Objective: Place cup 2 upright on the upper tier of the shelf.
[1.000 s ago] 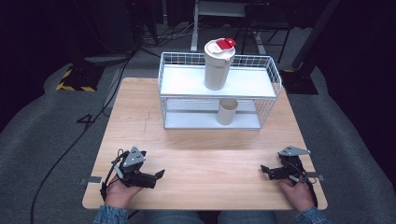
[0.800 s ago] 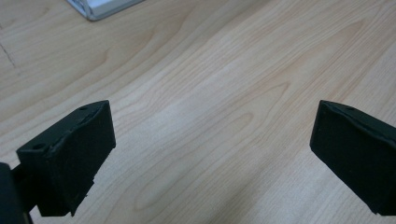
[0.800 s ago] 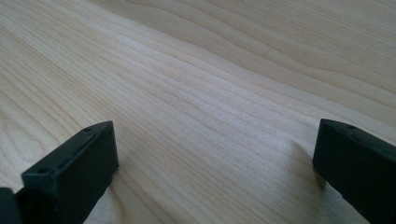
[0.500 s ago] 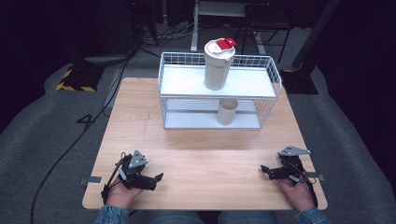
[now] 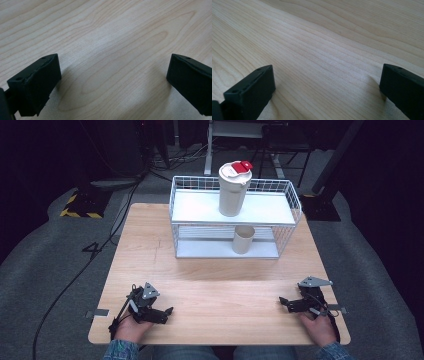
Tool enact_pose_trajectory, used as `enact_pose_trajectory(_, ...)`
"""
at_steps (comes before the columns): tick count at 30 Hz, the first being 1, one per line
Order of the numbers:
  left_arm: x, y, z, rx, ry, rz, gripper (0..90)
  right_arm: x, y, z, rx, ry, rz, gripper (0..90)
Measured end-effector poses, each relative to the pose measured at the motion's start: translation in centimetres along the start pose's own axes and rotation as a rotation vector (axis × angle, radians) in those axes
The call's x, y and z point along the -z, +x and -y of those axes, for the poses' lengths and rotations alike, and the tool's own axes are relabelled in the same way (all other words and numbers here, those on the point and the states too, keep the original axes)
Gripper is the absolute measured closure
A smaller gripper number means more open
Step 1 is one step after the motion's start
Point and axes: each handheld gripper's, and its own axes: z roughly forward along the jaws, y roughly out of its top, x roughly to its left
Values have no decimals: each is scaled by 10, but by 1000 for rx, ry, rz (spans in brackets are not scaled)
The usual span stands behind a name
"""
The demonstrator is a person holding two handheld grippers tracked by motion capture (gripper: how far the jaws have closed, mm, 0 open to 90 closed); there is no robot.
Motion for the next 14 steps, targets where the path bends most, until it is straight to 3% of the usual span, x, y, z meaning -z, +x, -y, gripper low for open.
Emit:
enact_pose_trajectory(1,-1,0,0,25,-12,1,0,0,0,0,0,0,0,1)
enact_pose_trajectory(3,-1,0,0,37,-13,3,0,0,0,0,0,0,0,1)
enact_pose_trajectory(4,-2,0,-1,42,-11,-19,0,0,0,0,1,0,0,1)
enact_pose_trajectory(14,-3,0,-2,30,-5,-27,0,0,0,0,0,1,1,1)
